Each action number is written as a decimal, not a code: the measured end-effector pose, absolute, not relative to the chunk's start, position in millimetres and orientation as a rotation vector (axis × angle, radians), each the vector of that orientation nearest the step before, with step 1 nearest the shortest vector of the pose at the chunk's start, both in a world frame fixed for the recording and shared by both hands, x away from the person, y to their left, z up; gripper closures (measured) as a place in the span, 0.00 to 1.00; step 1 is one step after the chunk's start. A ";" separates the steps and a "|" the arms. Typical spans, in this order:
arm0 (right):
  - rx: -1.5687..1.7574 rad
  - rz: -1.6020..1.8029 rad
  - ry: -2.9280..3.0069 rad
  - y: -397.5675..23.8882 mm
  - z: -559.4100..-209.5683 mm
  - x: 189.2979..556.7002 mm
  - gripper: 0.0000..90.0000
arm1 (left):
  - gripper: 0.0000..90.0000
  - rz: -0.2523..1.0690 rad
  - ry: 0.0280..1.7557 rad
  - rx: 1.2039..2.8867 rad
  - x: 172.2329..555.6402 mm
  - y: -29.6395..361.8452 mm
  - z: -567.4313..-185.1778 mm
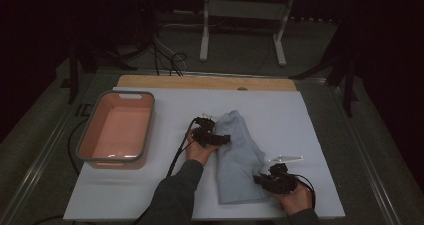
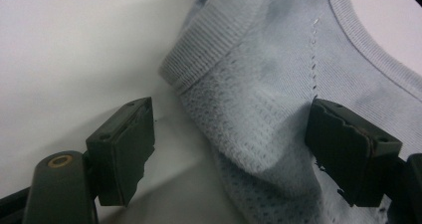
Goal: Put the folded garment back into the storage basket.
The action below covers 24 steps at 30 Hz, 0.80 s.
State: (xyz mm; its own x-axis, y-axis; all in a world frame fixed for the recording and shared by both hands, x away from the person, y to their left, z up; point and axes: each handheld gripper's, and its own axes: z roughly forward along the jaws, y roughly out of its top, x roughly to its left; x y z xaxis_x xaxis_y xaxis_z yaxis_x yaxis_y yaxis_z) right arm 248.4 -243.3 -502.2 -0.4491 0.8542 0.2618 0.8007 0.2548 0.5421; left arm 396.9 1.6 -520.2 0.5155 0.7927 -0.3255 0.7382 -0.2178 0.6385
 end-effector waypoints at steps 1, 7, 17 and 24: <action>1.601 0.962 2.420 -243.2 -502.1 248.5 0.88 | 0.24 0.088 1.249 1.981 397.0 -1.3 -520.4; 1.604 0.959 2.419 -242.6 -502.0 248.5 0.88 | 0.46 0.012 1.214 1.964 396.0 -8.5 -522.0; 1.642 0.967 2.410 -242.6 -501.6 249.2 0.88 | 0.90 -0.125 1.197 1.932 395.5 -6.2 -517.0; 1.670 1.006 2.401 -241.0 -499.5 249.9 0.89 | 0.92 -0.085 1.176 1.946 394.1 5.0 -503.9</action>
